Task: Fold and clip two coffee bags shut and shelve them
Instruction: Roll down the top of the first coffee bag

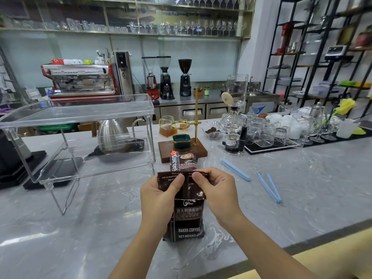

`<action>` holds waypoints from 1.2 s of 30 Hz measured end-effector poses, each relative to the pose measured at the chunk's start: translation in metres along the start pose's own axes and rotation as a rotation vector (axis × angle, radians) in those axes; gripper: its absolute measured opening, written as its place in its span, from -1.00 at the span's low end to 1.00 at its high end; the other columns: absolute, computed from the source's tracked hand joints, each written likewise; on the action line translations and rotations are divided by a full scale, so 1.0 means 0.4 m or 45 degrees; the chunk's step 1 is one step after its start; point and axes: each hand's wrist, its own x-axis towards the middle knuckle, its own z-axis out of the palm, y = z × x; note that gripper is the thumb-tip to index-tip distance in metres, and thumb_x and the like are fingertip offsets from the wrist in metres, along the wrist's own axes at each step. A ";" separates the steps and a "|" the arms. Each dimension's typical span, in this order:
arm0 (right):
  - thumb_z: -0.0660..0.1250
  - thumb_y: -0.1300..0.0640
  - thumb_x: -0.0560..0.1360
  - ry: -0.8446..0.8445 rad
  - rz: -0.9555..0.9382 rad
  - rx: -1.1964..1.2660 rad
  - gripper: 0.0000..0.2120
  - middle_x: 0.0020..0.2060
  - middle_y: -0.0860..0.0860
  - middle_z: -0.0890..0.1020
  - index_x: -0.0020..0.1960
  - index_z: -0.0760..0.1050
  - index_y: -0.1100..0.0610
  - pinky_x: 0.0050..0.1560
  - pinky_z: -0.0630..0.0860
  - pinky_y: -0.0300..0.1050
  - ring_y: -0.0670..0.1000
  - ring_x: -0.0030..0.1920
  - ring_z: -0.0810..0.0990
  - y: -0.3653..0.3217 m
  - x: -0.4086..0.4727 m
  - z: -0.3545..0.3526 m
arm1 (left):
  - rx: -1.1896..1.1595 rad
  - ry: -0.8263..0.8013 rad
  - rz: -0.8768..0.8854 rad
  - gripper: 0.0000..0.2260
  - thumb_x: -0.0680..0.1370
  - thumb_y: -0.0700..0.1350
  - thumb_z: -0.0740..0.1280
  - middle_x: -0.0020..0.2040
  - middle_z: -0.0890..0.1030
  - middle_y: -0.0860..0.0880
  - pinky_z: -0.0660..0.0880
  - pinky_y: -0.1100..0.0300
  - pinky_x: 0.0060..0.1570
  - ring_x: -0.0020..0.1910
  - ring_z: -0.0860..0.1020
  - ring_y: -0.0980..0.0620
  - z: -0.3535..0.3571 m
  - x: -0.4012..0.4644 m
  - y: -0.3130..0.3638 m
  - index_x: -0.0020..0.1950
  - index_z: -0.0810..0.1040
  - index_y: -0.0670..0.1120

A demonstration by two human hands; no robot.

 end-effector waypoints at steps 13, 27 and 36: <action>0.34 -0.01 0.45 -0.070 -0.004 0.073 -0.76 -0.13 0.18 0.75 -0.11 0.71 0.11 -0.06 0.67 -0.02 0.14 -0.10 0.73 0.008 -0.004 -0.012 | 0.073 -0.041 0.004 -0.91 0.42 -0.23 0.55 -0.28 0.76 -0.05 0.66 0.13 -0.30 -0.28 0.73 -0.02 -0.012 0.002 -0.006 -0.18 0.67 -0.10; 0.25 0.14 0.62 -0.111 0.109 0.117 -0.76 -0.04 0.19 0.75 0.05 0.68 0.21 0.05 0.65 0.03 0.20 0.04 0.71 0.010 0.014 -0.032 | 0.101 -0.111 -0.076 -0.82 0.31 -0.27 0.61 -0.23 0.77 -0.09 0.67 0.01 -0.19 -0.24 0.76 -0.09 -0.010 0.015 -0.004 -0.16 0.72 -0.12; 0.32 0.23 0.55 0.566 0.018 -0.828 -0.76 0.13 0.09 0.63 0.21 0.57 0.16 0.20 0.53 0.06 0.11 0.13 0.57 0.158 0.127 -0.330 | 0.117 -0.107 -0.094 -0.80 0.31 -0.25 0.62 -0.22 0.78 -0.06 0.66 0.03 -0.23 -0.24 0.76 -0.06 -0.014 0.014 -0.006 -0.12 0.70 -0.12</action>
